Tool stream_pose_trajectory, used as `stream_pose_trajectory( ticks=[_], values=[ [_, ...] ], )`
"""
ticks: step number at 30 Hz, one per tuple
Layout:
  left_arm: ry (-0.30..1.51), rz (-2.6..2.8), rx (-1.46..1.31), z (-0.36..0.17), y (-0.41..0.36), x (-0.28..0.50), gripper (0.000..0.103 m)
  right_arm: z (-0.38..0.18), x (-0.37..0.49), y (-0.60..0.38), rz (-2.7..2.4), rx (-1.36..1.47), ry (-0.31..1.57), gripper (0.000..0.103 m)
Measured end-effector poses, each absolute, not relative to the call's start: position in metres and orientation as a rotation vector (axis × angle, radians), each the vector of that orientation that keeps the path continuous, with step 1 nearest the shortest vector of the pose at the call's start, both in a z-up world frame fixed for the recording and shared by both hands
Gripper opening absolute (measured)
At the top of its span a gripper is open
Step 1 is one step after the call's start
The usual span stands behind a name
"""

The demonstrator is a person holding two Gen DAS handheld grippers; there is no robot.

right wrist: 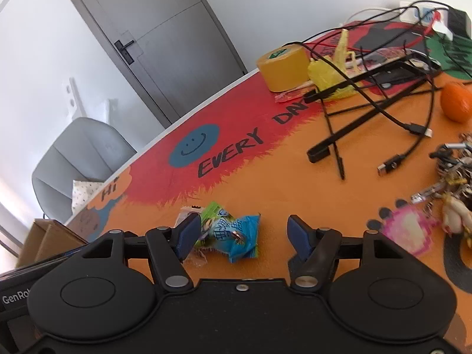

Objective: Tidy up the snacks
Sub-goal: 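Move both tools back toward the remaining snacks on the table, then grasp the clear bread packet with the left gripper while the right grasps the blue candy, then carry both held packets over the cardboard box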

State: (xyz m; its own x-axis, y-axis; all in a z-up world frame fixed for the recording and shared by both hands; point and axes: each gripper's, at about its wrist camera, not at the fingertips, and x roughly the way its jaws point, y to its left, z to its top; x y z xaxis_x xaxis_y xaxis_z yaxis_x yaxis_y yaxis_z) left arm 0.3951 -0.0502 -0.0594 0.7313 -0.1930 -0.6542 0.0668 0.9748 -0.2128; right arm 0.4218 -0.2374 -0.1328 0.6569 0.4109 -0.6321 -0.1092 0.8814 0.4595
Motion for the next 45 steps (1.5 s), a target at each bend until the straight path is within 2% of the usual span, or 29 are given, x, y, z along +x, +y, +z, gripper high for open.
stream_pose_trajectory(
  ticks=[4, 6, 11, 14, 28, 29, 30, 35, 36, 45],
  values=[
    [0.741, -0.144, -0.182, -0.063, -0.048, 0.401, 0.056, -0.136, 0.424, -0.227, 0.304, 0.351, 0.787, 0.066],
    [0.748, -0.140, -0.188, -0.066, -0.046, 0.403, 0.056, -0.137, 0.424, -0.226, 0.300, 0.331, 0.780, 0.062],
    [0.754, -0.146, -0.200, -0.070, -0.044, 0.409, 0.056, -0.136, 0.421, -0.225, 0.286, 0.243, 0.777, 0.039],
    [0.759, -0.160, -0.204, -0.074, -0.048, 0.414, 0.056, -0.137, 0.420, -0.235, 0.304, 0.259, 0.779, 0.032],
    [0.820, -0.199, -0.140, -0.097, -0.089, 0.430, 0.056, -0.136, 0.395, -0.266, 0.257, 0.328, 0.786, 0.030],
    [0.817, -0.195, -0.139, -0.098, -0.090, 0.428, 0.054, -0.136, 0.393, -0.267, 0.255, 0.326, 0.787, 0.030],
    [0.813, -0.192, -0.136, -0.098, -0.090, 0.427, 0.045, -0.136, 0.392, -0.268, 0.252, 0.327, 0.787, 0.030],
    [0.827, -0.188, -0.139, -0.094, -0.086, 0.417, 0.040, -0.133, 0.386, -0.269, 0.240, 0.334, 0.791, 0.030],
    [0.826, -0.182, -0.135, -0.092, -0.085, 0.414, 0.033, -0.132, 0.384, -0.269, 0.240, 0.335, 0.789, 0.030],
    [0.824, -0.202, -0.144, -0.081, -0.077, 0.388, 0.030, -0.119, 0.363, -0.267, 0.246, 0.339, 0.766, 0.030]
  ],
)
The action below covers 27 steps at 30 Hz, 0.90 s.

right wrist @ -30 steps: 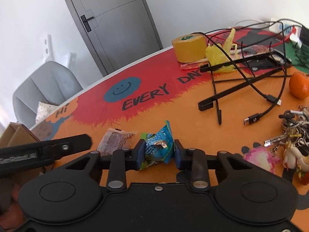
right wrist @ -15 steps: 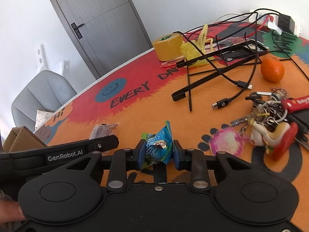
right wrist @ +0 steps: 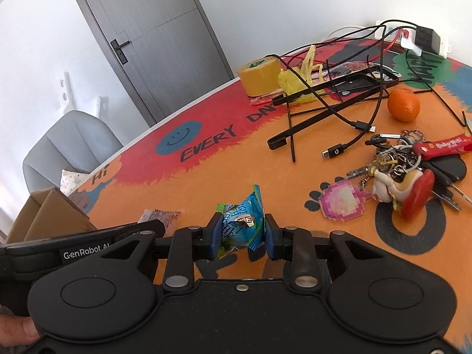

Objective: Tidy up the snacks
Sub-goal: 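Carry both held packets over the cardboard box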

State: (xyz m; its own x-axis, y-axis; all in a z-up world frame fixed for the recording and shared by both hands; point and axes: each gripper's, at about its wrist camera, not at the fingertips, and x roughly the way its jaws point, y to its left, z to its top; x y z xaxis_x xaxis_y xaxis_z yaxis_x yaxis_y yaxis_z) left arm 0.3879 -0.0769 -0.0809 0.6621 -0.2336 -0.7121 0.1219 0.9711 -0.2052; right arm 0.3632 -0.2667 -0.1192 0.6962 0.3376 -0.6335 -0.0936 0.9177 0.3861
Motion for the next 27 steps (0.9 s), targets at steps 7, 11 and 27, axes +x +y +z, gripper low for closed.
stream_pose_trajectory(
  ticks=[7, 11, 27],
  values=[
    [0.817, -0.226, -0.154, -0.072, -0.076, 0.365, 0.029, -0.115, 0.345, -0.269, 0.243, 0.354, 0.765, 0.030],
    [0.804, -0.240, -0.154, -0.062, -0.074, 0.354, 0.029, -0.107, 0.337, -0.265, 0.251, 0.347, 0.760, 0.030],
    [0.731, -0.263, -0.164, -0.016, -0.039, 0.300, 0.029, -0.068, 0.311, -0.238, 0.309, 0.324, 0.723, 0.030]
  ],
)
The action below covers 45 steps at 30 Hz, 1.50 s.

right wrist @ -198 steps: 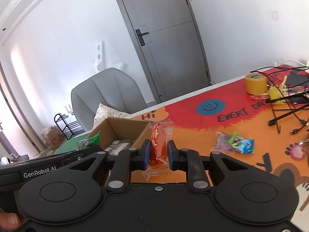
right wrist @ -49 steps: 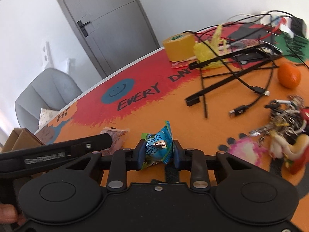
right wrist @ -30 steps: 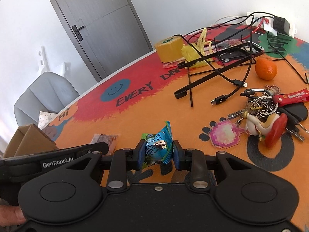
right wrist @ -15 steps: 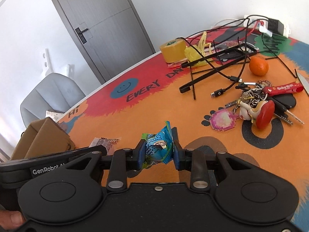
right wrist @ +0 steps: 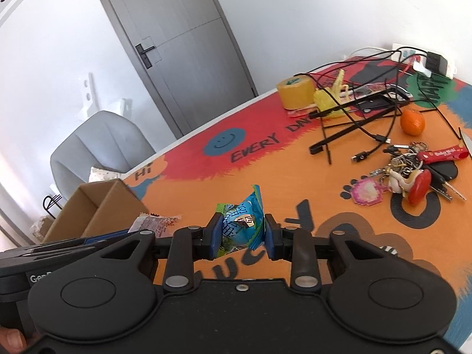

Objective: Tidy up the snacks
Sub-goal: 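Carry both held packets over the cardboard box, then open both grippers to drop the packets into the box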

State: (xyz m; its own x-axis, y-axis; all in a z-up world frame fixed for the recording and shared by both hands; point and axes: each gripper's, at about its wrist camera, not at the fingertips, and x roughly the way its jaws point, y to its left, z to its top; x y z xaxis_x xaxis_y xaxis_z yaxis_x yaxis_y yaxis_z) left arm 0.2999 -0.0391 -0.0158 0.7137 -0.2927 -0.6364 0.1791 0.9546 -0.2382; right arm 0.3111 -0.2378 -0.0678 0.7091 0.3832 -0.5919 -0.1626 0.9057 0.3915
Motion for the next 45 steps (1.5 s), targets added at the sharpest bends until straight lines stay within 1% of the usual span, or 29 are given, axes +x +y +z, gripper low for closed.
stream_pose_trajectory(
  ticks=[13, 24, 43, 44, 45],
  values=[
    [0.652, -0.193, -0.215, 0.011, 0.010, 0.267, 0.029, -0.042, 0.300, -0.200, 0.361, 0.284, 0.685, 0.030],
    [0.602, -0.109, -0.218, 0.026, 0.051, 0.256, 0.029, -0.029, 0.303, -0.163, 0.424, 0.261, 0.659, 0.030],
    [0.618, 0.035, -0.301, 0.008, 0.132, 0.265, 0.028, -0.021, 0.320, -0.094, 0.517, 0.203, 0.652, 0.030],
    [0.618, 0.047, -0.304, 0.008, 0.135, 0.265, 0.029, -0.021, 0.322, -0.091, 0.522, 0.201, 0.654, 0.030],
    [0.619, 0.057, -0.307, 0.008, 0.138, 0.266, 0.032, -0.022, 0.324, -0.087, 0.526, 0.199, 0.656, 0.030]
  ],
)
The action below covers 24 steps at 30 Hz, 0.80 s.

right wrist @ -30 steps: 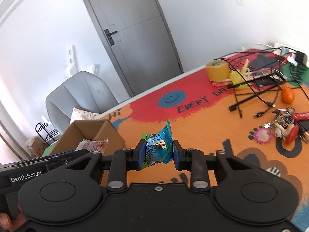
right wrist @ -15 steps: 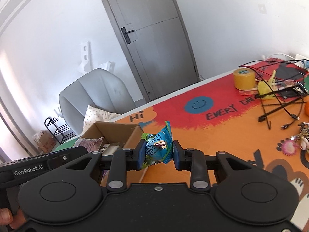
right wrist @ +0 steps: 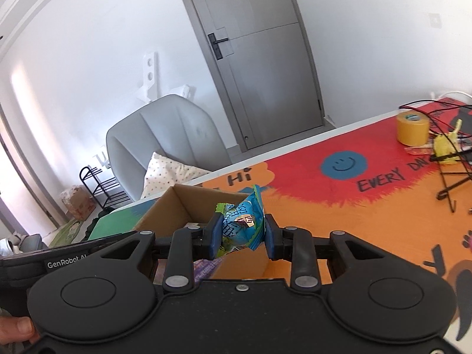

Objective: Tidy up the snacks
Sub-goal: 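Open both grippers to drop the packets into the box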

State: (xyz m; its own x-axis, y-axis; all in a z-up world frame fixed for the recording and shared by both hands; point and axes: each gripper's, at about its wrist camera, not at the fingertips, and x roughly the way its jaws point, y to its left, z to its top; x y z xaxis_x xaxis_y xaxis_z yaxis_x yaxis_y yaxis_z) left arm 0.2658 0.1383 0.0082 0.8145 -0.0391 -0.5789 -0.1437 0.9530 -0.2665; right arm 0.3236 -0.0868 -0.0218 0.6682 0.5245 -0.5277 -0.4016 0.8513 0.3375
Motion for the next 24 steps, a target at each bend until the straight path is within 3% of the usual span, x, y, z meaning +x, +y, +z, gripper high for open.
stream_pose_trajectory(
  ticks=[14, 17, 22, 24],
  values=[
    [0.656, 0.023, -0.335, -0.001, 0.154, 0.275, 0.038, -0.024, 0.347, -0.050, 0.608, 0.245, 0.670, 0.034],
    [0.662, 0.021, -0.334, -0.003, 0.154, 0.276, 0.045, -0.025, 0.347, -0.049, 0.583, 0.241, 0.660, 0.044],
    [0.658, 0.003, -0.347, -0.001, 0.149, 0.274, 0.063, -0.026, 0.340, -0.060, 0.565, 0.227, 0.670, 0.047],
    [0.660, 0.007, -0.323, 0.000, 0.143, 0.275, 0.072, -0.027, 0.338, -0.067, 0.538, 0.224, 0.681, 0.052]
  ],
)
